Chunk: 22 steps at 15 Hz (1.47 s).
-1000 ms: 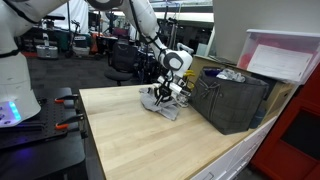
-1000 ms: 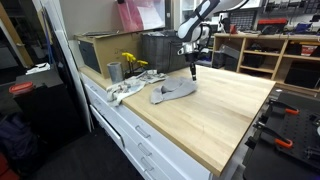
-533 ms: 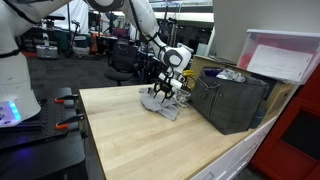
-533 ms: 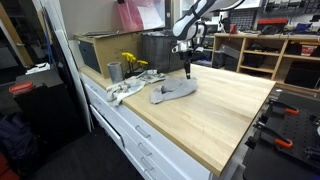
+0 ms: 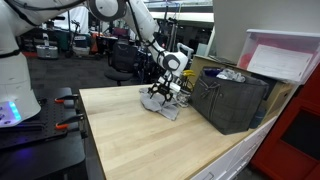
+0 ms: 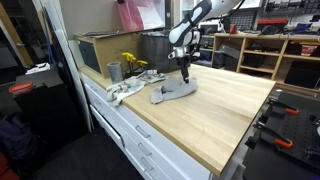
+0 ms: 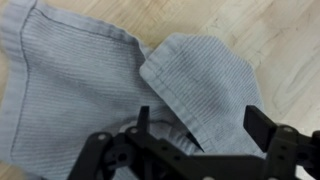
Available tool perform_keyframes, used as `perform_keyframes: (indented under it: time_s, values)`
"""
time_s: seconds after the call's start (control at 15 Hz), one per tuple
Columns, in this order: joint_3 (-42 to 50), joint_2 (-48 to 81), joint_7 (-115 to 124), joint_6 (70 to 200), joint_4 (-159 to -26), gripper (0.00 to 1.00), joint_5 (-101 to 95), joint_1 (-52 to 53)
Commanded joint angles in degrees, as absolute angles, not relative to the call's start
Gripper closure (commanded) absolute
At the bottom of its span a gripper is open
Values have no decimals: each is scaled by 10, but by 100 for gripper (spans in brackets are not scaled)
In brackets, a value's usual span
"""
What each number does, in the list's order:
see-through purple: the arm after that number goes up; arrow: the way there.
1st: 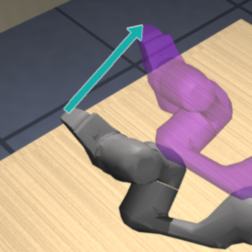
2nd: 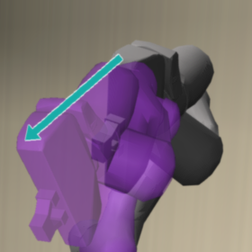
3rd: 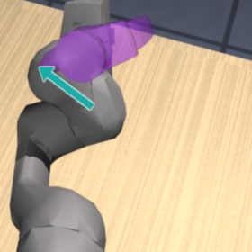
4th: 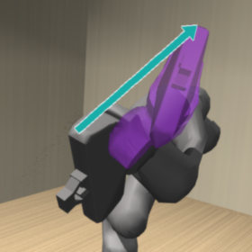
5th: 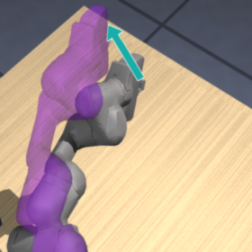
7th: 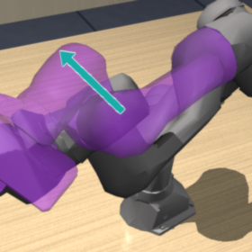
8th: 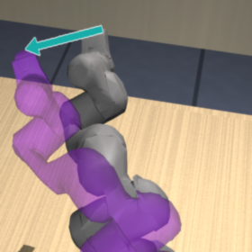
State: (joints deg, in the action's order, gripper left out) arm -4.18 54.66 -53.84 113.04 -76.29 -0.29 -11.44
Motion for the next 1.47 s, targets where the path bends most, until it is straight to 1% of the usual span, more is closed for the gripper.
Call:
perform_keyframes:
  time_s: [0.0, 0.07, 0.13, 0.2, 0.33, 0.53, 0.67, 0.87, 1.0, 1.07, 1.13, 1.2, 1.27, 1.4]
  values:
    - [-32, 566, -558, 1096, -738, 29, -28, -113]
    - [-30, 567, -557, 1092, -739, 32, -33, -113]
    - [-29, 567, -556, 1088, -739, 39, -37, -113]
    - [-29, 565, -554, 1082, -741, 49, -39, -112]
    - [-31, 555, -547, 1088, -763, 62, -43, -107]
    - [-33, 546, -552, 1079, -765, 86, -45, -103]
    - [-33, 540, -551, 1072, -765, 99, -46, -99]
    - [-31, 521, -553, 1076, -778, 100, -49, -96]
    - [-26, 505, -559, 1080, -784, 95, -60, -99]
    - [-23, 499, -559, 1080, -786, 84, -66, -100]
    - [-22, 493, -561, 1080, -786, 67, -69, -104]
    - [-20, 488, -561, 1080, -786, 92, -71, -106]
    - [-19, 482, -560, 1080, -787, 92, -70, -109]
    - [-18, 474, -563, 1079, -789, 100, -66, -113]
